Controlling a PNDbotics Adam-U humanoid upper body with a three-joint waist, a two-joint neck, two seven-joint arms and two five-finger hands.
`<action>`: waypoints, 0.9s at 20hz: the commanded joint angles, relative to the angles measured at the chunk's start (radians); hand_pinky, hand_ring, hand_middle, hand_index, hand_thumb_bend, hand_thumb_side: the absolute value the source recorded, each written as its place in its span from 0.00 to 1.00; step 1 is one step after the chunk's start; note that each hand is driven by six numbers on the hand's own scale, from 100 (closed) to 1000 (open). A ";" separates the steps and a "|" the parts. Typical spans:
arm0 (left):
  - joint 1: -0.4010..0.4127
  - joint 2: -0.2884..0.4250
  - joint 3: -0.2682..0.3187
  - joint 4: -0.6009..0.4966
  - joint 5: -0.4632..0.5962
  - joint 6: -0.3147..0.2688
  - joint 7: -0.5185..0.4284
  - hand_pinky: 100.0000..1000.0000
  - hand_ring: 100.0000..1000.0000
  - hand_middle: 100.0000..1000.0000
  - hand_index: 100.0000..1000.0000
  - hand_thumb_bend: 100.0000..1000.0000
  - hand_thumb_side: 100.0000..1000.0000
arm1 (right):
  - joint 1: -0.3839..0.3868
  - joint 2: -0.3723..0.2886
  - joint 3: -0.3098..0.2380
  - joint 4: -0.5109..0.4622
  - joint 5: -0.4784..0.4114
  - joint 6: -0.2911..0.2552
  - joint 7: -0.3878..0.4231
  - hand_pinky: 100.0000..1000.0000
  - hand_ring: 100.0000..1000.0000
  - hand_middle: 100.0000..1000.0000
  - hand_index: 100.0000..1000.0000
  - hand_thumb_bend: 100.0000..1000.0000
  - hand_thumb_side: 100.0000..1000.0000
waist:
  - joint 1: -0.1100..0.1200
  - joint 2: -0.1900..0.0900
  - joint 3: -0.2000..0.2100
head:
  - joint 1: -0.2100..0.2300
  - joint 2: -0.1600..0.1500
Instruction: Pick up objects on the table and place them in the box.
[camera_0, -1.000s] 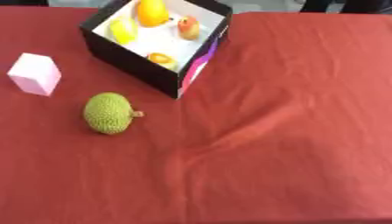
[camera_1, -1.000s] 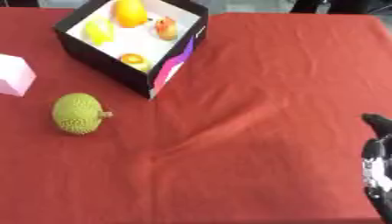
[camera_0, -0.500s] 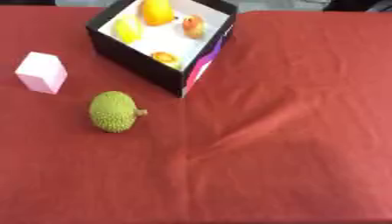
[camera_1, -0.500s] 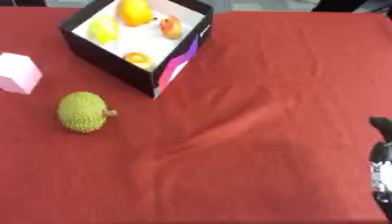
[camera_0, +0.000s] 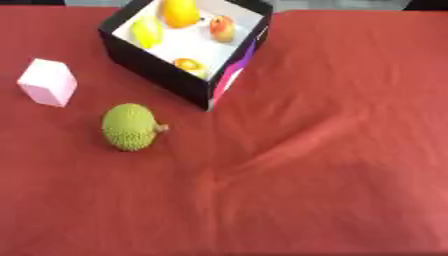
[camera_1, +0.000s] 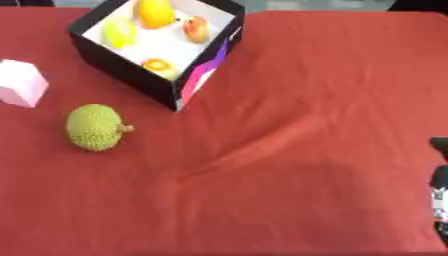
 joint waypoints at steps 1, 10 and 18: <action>-0.030 0.015 -0.007 0.015 -0.004 -0.084 -0.139 0.91 0.90 0.78 0.86 0.46 0.43 | -0.006 -0.026 0.001 -0.017 -0.006 0.007 0.003 1.00 0.86 0.73 0.79 0.00 0.47 | 0.007 -0.008 -0.007 | 0.013 -0.013; -0.099 -0.027 -0.031 0.055 0.035 -0.084 -0.222 0.91 0.88 0.78 0.87 0.37 0.36 | -0.011 -0.025 0.004 -0.017 -0.005 0.015 0.004 1.00 0.86 0.73 0.79 0.00 0.47 | 0.010 0.000 -0.021 | 0.074 -0.041; -0.157 -0.054 -0.047 0.040 0.110 -0.084 -0.324 0.91 0.88 0.78 0.87 0.34 0.34 | -0.016 -0.023 0.012 -0.017 -0.009 0.018 0.021 1.00 0.86 0.74 0.80 0.00 0.46 | 0.013 0.005 -0.036 | 0.070 -0.038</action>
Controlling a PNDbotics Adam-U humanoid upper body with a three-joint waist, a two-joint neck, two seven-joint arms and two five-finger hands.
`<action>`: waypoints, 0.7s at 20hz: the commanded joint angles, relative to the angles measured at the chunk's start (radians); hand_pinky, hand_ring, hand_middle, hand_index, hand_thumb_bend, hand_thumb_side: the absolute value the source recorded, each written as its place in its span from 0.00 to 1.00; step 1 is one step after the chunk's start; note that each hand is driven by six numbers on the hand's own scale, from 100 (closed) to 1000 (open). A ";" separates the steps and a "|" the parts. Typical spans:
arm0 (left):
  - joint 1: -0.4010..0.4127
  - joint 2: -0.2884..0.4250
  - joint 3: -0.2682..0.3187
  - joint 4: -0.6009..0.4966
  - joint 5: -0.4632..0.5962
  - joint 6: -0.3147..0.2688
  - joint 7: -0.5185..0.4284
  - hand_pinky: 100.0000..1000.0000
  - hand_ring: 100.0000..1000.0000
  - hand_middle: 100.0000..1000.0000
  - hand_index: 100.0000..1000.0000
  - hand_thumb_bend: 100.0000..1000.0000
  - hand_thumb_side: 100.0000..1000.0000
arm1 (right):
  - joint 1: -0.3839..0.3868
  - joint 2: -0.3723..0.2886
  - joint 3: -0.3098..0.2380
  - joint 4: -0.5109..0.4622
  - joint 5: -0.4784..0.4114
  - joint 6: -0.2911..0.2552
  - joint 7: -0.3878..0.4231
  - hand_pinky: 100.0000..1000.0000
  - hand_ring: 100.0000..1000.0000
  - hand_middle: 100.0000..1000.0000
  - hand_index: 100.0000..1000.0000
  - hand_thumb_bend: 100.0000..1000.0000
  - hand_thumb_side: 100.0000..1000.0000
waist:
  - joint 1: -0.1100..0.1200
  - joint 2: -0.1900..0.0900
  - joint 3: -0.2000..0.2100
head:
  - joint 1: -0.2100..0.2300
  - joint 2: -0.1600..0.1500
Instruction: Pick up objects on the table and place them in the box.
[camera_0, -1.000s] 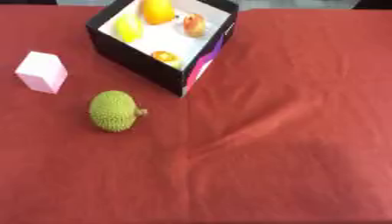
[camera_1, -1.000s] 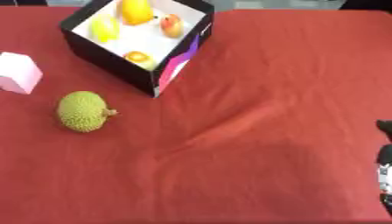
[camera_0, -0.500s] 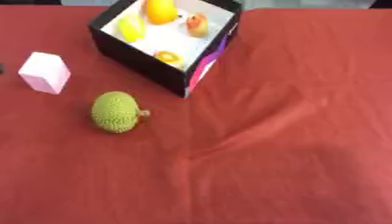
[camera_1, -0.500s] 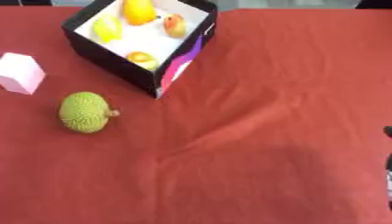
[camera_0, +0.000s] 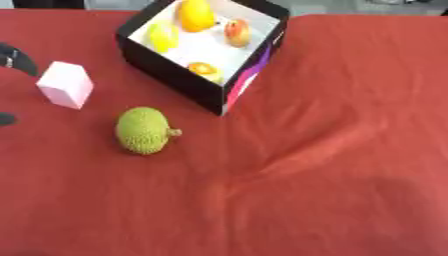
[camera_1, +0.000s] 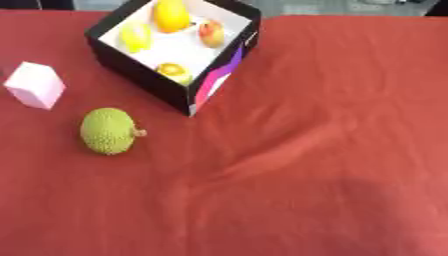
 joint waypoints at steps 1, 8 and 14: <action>-0.027 0.025 0.011 -0.014 0.033 -0.191 -0.223 0.91 0.88 0.78 0.87 0.34 0.34 | 0.000 -0.021 -0.001 -0.017 -0.004 -0.001 0.012 1.00 0.86 0.74 0.80 0.00 0.46 | 0.006 -0.011 -0.003 | -0.002 -0.011; -0.078 0.012 0.033 -0.001 0.094 -0.191 -0.258 0.91 0.88 0.78 0.87 0.29 0.32 | 0.001 -0.016 0.000 -0.017 -0.003 0.004 0.024 1.00 0.86 0.74 0.80 0.00 0.46 | 0.007 -0.009 -0.009 | -0.013 -0.011; -0.094 0.003 0.032 0.029 0.101 -0.191 -0.320 0.92 0.90 0.79 0.89 0.31 0.31 | -0.008 -0.014 0.003 -0.017 -0.009 0.006 0.034 1.00 0.86 0.74 0.80 0.00 0.46 | 0.010 0.000 -0.028 | -0.006 -0.019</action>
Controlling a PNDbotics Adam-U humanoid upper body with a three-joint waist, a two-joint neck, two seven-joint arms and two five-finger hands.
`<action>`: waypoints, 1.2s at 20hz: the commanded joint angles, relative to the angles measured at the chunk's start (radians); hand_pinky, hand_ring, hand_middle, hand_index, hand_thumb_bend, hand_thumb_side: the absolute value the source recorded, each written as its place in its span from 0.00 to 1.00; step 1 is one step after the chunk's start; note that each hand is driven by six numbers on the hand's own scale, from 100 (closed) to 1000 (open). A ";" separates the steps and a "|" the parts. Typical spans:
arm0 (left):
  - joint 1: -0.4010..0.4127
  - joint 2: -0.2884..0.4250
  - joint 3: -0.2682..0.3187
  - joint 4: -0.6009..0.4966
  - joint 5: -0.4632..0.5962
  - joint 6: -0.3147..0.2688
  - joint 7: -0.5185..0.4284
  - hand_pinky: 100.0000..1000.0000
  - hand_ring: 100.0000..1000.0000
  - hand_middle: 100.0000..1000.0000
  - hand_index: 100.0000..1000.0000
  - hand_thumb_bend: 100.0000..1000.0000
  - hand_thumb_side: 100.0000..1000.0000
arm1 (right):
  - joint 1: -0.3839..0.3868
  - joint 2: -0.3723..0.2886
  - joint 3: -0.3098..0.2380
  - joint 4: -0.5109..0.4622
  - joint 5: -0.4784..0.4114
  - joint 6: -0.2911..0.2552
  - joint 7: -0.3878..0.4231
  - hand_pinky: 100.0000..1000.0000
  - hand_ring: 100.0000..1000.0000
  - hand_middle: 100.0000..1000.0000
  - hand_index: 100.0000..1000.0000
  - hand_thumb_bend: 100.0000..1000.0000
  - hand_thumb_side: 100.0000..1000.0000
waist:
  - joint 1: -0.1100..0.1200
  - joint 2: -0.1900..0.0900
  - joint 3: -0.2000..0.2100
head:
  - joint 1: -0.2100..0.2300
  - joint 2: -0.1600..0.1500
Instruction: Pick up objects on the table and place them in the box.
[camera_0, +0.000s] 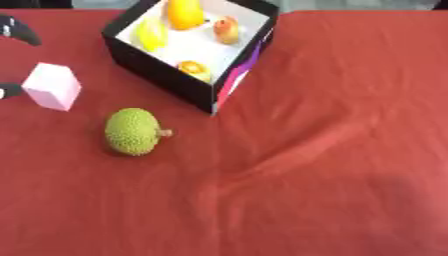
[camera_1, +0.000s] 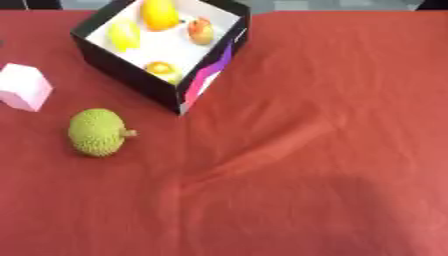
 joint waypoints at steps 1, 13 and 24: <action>-0.019 0.027 0.020 0.004 0.009 -0.244 -0.274 0.93 0.90 0.80 0.89 0.31 0.31 | -0.007 -0.014 -0.002 -0.017 -0.005 0.001 0.006 1.00 0.86 0.74 0.80 0.00 0.46 | 0.005 -0.010 -0.003 | 0.005 -0.019; -0.022 0.024 0.041 0.038 0.014 -0.244 -0.354 0.97 0.94 0.82 0.92 0.21 0.51 | -0.021 0.001 0.004 -0.017 -0.001 0.025 0.005 1.00 0.85 0.72 0.79 0.00 0.45 | 0.015 0.014 -0.025 | 0.035 -0.032; 0.031 0.064 0.060 -0.019 0.030 -0.244 -0.352 1.00 0.97 0.86 0.94 0.29 0.32 | -0.024 0.020 0.011 -0.017 0.022 0.058 0.003 1.00 0.84 0.71 0.78 0.00 0.45 | 0.024 0.030 -0.043 | 0.046 -0.037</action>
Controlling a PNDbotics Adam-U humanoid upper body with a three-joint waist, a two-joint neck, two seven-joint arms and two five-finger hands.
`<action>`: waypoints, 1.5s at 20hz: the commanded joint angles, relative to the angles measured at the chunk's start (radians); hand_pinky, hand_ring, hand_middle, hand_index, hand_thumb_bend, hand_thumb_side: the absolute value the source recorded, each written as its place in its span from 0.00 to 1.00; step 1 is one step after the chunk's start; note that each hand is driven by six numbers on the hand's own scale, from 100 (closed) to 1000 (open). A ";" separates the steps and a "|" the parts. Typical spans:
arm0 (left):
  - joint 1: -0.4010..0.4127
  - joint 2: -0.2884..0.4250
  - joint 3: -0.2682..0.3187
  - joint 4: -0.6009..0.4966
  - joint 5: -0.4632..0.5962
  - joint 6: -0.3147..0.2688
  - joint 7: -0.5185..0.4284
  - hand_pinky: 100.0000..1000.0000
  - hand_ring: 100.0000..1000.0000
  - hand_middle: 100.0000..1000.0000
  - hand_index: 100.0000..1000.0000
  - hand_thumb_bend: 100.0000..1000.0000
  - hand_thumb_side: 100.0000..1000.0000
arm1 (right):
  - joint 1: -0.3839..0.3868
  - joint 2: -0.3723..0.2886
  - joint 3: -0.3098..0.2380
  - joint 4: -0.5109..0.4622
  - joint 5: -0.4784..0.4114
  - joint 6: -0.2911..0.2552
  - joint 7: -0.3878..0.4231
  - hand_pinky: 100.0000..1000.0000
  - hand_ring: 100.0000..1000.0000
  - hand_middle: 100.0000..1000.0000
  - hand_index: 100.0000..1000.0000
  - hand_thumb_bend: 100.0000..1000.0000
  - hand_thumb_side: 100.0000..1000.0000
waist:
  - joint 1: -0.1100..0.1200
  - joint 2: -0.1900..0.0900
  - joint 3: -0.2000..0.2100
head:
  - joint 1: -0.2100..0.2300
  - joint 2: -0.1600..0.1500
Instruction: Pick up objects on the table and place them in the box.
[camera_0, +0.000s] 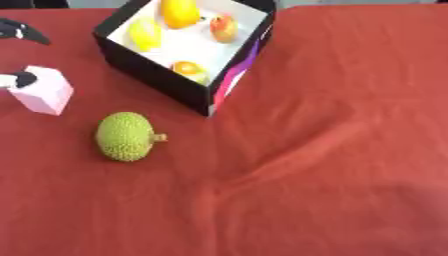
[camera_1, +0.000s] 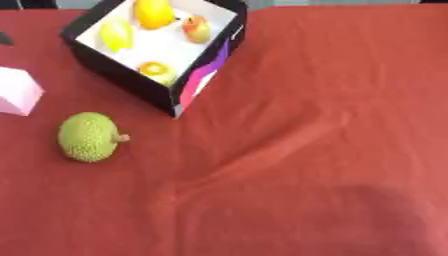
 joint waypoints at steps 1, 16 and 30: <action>0.026 0.079 0.023 -0.062 0.045 -0.304 -0.283 1.00 0.97 0.85 0.95 0.27 0.25 | 0.000 -0.006 -0.001 -0.017 0.012 0.009 -0.002 1.00 0.84 0.71 0.78 0.00 0.45 | 0.006 -0.014 -0.001 | 0.001 -0.008; 0.093 0.123 0.029 -0.055 0.050 -0.304 -0.185 1.00 0.97 0.86 0.97 0.36 0.29 | -0.006 0.005 0.007 -0.017 0.033 0.041 -0.010 1.00 0.82 0.70 0.77 0.00 0.45 | 0.022 -0.002 -0.014 | 0.009 -0.008; 0.036 0.084 0.029 0.022 -0.029 -0.304 -0.181 1.00 0.97 0.85 0.96 0.42 0.32 | -0.015 0.026 0.011 -0.017 0.046 0.058 -0.010 1.00 0.82 0.70 0.77 0.00 0.46 | 0.024 0.015 -0.032 | 0.007 -0.032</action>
